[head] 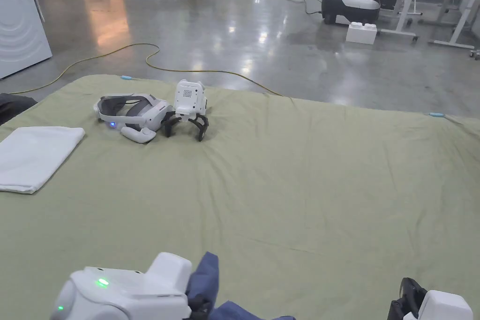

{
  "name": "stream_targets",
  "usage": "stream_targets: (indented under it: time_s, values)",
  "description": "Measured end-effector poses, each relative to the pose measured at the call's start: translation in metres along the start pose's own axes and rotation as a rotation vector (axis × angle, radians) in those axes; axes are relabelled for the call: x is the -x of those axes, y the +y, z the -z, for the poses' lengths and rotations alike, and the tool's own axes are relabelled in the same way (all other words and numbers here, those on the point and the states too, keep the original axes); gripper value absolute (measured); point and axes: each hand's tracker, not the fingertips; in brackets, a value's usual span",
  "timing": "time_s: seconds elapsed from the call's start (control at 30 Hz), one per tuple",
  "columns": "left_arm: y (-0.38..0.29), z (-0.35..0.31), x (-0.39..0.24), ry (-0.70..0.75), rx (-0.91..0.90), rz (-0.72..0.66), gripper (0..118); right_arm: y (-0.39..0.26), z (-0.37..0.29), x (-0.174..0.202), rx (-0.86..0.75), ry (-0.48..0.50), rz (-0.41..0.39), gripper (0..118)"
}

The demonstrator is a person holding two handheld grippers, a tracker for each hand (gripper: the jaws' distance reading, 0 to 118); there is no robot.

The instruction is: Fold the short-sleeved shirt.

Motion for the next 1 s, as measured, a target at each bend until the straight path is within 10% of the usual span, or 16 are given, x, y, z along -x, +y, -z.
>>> stream_targets:
  time_s: [0.5,0.7,0.87,1.0]
  values:
    - [-0.035,0.124,-0.08,0.027,0.122,0.049,11,-0.006,-0.008,-0.014,0.014,-0.036,0.006,0]
    - [-0.031,0.107,-0.059,-0.141,0.095,-0.146,66,-0.006,-0.01,-0.016,0.016,-0.04,0.003,0]
    - [-0.017,0.068,-0.037,-0.236,-0.009,-0.233,64,-0.006,-0.013,-0.018,0.016,-0.048,-0.002,0]
    - [-0.016,0.084,-0.035,-0.185,0.027,-0.22,12,-0.008,-0.014,-0.019,0.023,-0.047,0.01,0]
